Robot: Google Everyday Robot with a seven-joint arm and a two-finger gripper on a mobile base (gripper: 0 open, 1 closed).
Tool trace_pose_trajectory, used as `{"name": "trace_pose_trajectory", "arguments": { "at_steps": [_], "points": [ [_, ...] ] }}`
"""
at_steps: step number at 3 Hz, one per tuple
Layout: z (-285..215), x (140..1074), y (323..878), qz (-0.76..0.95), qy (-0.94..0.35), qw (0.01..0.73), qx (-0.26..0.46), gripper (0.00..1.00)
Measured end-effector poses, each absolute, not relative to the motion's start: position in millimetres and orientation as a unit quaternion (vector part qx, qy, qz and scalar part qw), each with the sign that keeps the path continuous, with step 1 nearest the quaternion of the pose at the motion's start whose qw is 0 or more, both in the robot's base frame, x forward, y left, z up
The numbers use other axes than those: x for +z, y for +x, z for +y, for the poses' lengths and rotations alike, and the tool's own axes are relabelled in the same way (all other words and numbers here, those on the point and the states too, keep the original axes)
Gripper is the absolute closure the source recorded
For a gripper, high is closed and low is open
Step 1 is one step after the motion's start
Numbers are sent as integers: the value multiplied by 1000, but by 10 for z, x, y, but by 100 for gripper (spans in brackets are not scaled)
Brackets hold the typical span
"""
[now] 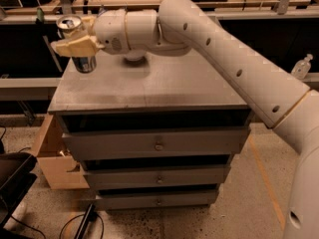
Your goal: Pick redbull can
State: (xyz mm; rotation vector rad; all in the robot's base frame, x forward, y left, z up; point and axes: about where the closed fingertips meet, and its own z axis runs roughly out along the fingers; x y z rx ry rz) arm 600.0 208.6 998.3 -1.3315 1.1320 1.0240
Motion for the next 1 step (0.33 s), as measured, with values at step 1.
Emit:
{"name": "trace_pose_trajectory", "arguments": {
  "at_steps": [1],
  "points": [
    [2012,10374,5899,453,-583,529,419,100]
  ]
}}
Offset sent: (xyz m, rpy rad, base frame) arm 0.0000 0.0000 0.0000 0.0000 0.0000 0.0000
